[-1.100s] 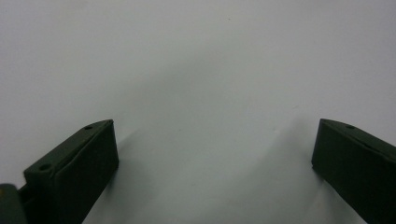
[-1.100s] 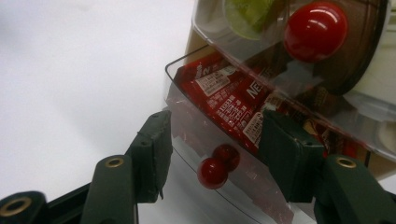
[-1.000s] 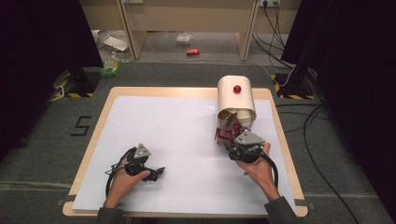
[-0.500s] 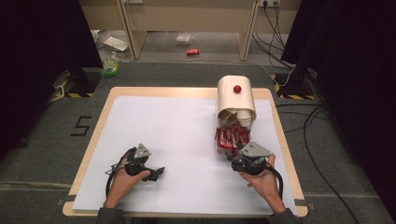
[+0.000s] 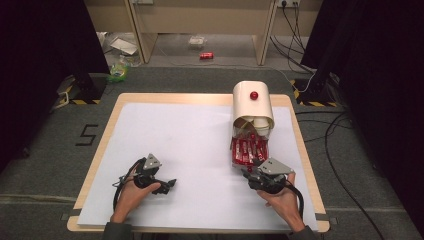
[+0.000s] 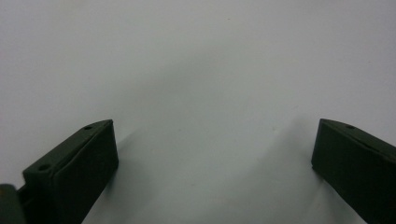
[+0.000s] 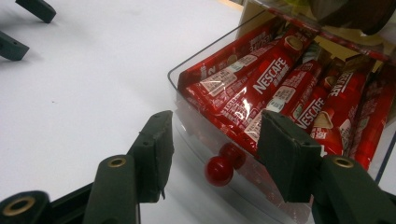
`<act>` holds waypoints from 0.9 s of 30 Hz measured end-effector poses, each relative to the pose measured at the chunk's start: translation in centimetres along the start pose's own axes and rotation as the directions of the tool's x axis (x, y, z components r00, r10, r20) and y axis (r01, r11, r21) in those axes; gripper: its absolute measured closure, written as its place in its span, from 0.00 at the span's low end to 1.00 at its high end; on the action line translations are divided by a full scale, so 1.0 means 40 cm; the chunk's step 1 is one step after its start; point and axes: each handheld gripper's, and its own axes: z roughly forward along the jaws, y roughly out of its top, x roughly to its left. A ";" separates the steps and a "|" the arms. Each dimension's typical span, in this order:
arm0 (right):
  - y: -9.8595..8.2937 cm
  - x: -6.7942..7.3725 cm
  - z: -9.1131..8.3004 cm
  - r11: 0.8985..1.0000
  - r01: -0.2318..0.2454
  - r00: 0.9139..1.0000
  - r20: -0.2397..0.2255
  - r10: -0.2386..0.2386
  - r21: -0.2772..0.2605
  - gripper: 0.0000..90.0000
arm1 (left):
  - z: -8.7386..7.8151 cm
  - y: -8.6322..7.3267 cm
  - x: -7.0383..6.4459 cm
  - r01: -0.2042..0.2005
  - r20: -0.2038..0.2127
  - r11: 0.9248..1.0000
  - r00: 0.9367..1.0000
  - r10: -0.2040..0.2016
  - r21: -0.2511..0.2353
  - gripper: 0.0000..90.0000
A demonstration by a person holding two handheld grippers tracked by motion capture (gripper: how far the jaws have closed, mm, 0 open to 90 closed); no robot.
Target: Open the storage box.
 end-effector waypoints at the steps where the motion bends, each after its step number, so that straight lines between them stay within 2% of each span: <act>1: -0.001 0.001 -0.001 1.000 0.001 1.000 -0.002 -0.001 0.002 0.51 | 0.000 0.000 0.000 0.000 0.000 1.000 1.000 0.000 0.000 0.00; 15: -0.021 0.018 -0.009 0.999 -0.015 0.999 -0.027 0.016 0.038 0.50 | 0.000 0.000 0.000 0.000 0.001 1.000 1.000 0.000 0.000 0.00; 27: -0.033 0.039 -0.036 0.999 -0.010 0.999 -0.037 0.011 0.032 0.48 | 0.000 0.000 0.000 0.000 0.001 1.000 1.000 0.000 0.000 0.00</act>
